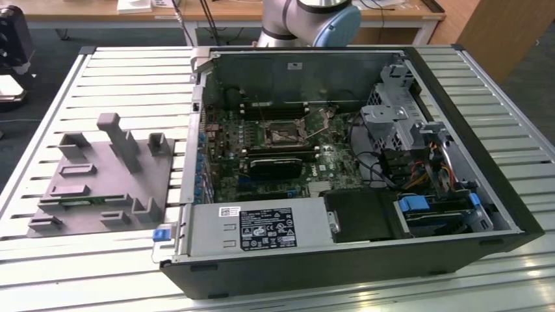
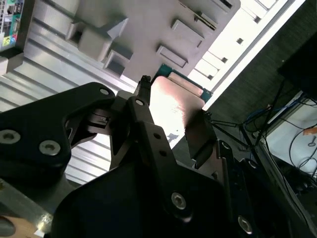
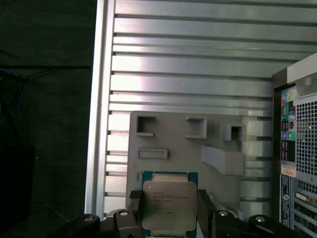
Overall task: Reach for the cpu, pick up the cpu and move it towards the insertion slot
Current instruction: 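Pick up the cpu and move it towards the insertion slot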
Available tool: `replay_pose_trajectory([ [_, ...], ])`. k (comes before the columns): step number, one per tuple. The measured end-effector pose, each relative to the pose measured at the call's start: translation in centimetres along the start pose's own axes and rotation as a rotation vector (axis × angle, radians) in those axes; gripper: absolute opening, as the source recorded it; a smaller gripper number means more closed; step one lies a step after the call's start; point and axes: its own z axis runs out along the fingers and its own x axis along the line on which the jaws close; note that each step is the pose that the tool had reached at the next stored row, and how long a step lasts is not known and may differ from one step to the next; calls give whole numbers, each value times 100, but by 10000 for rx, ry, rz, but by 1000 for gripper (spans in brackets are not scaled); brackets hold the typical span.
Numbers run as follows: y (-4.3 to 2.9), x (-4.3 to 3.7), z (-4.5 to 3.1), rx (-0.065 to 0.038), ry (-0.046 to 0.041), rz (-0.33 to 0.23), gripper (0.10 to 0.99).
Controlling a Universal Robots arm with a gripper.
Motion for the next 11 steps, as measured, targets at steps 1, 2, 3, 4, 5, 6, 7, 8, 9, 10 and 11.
replay_pose_trajectory([
  [1, 0, -27, 0, 0, 1, 0, 529],
  [2, -1, -55, 0, 0, 0, -1, 529],
  [3, -1, -81, 0, 1, 1, 0, 529],
  [4, -1, -110, -1, 1, 2, 0, 529],
  [5, 0, -137, 0, 1, 1, 0, 529],
  [6, 0, -163, 1, 0, 1, 1, 529],
  [7, 1, -189, 0, 1, 1, 1, 529],
  [8, 1, -218, 1, 0, 1, 1, 529],
  [9, 2, -245, 1, 1, 2, 0, 529],
  [10, 4, -274, 1, 1, 2, 0, 529],
  [11, 7, -302, 2, 0, 1, 0, 529],
])
